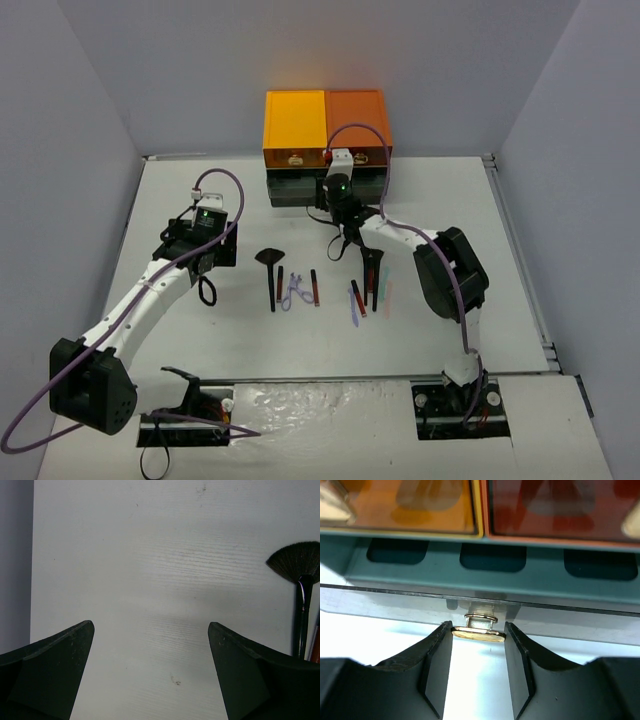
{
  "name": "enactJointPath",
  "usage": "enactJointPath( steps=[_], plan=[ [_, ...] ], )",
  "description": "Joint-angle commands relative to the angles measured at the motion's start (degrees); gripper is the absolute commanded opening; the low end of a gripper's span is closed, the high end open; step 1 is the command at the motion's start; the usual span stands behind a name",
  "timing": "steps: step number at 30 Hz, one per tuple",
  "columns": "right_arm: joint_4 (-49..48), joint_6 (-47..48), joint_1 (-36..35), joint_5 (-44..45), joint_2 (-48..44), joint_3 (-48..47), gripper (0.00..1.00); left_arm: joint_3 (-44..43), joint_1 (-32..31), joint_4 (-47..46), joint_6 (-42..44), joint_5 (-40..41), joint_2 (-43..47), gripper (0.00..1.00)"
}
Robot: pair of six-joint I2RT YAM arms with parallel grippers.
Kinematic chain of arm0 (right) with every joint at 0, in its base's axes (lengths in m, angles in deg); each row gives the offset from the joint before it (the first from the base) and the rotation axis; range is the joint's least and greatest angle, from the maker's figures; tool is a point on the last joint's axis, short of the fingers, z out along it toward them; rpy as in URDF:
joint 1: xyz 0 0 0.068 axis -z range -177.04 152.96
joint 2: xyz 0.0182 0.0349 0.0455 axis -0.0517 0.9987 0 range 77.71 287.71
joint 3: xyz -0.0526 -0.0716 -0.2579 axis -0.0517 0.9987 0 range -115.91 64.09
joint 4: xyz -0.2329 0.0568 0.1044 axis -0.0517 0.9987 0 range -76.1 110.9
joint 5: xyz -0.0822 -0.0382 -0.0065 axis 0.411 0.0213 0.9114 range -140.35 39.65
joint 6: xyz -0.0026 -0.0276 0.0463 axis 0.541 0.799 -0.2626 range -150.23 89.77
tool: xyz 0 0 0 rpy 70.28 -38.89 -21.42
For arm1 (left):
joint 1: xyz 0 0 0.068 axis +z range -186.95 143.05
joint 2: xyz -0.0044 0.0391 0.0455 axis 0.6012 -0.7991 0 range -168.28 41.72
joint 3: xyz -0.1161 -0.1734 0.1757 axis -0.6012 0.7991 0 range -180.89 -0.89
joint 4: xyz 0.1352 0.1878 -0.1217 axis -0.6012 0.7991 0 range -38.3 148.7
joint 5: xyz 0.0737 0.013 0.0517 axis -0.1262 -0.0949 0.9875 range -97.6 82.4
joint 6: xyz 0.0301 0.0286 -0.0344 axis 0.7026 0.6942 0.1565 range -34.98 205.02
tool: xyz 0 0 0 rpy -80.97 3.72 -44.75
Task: Organize the makeup
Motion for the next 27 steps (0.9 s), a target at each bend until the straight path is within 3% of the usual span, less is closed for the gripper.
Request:
enactJointPath(
  steps=[1, 9, 14, 23, 27],
  plan=[
    [-0.44, -3.97, -1.17, 3.8, -8.77, 5.77, 0.07, -2.97, 0.37, -1.87, -0.57, 0.62, 1.94, 0.97],
    [0.64, -8.53, -5.0, 5.84, -16.06, 15.02, 0.08, -2.88, 0.37, -1.96, -0.63, 0.19, 1.89, 0.97],
    [2.24, -9.97, -6.72, 6.27, -18.47, 16.38, 0.14, -2.88, 0.37, -2.06, -0.63, 0.07, 1.7, 0.97],
    [5.6, -9.38, -8.47, 7.56, -22.84, 16.31, 0.65, -2.79, 0.37, -2.05, -0.81, -0.02, 1.68, 0.97],
    [8.38, -9.13, -9.9, 8.89, -27.96, 17.66, 0.73, -2.79, 0.45, -1.97, -0.91, -0.03, 1.59, 0.97]
  ],
)
